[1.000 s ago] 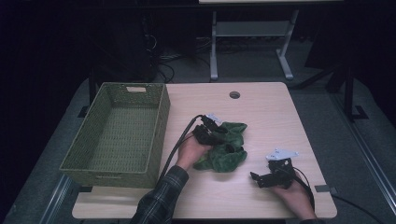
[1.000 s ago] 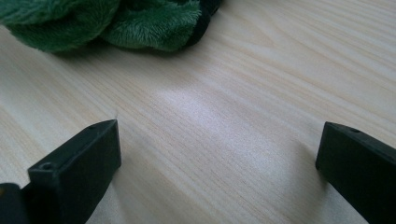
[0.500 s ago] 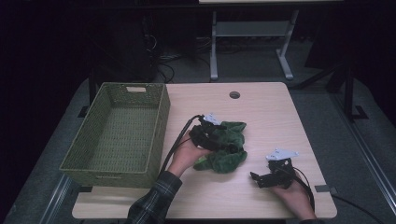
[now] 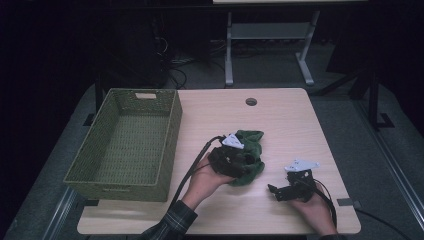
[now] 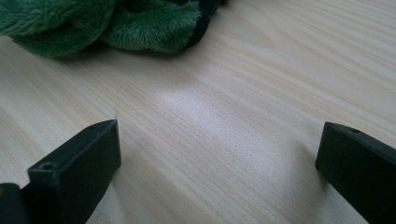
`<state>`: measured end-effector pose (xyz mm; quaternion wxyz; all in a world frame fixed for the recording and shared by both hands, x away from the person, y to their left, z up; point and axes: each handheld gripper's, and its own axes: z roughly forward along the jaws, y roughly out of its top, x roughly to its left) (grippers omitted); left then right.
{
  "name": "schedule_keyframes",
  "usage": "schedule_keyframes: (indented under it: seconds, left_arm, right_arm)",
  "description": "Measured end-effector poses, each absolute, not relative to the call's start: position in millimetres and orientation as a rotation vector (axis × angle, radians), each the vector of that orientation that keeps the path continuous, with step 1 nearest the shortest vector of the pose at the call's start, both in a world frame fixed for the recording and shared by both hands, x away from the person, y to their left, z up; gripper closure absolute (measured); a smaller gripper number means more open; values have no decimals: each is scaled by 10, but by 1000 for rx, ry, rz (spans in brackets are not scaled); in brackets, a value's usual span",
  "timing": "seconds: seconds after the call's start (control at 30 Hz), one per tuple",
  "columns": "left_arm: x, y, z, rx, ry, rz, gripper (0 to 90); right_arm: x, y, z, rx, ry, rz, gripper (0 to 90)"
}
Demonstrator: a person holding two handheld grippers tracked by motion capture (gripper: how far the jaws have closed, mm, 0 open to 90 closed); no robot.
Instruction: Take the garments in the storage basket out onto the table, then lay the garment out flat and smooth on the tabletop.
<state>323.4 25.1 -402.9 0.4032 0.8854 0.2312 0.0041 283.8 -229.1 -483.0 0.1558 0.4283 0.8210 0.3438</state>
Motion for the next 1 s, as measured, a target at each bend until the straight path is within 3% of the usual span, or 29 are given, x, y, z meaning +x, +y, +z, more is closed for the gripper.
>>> schedule_keyframes:
  seconds: [0.13,0.2,0.63,1.0]
  left_arm:
    - [3170,190,-4132,2252,577,-8,494]
    - [3148,162,-4189,2263,573,-11,493]
    - [3207,73,-4487,2360,572,62,484]
    - [3277,116,-4582,2360,583,63,758]
  right_arm:
    - [2853,-2287,-4822,1225,2358,979,12]
    - [2848,-2286,-4790,1210,2360,986,151]
    - [2982,-2187,-4652,1139,2391,1121,367]
    - [3182,-2063,-4749,1130,2432,1182,443]
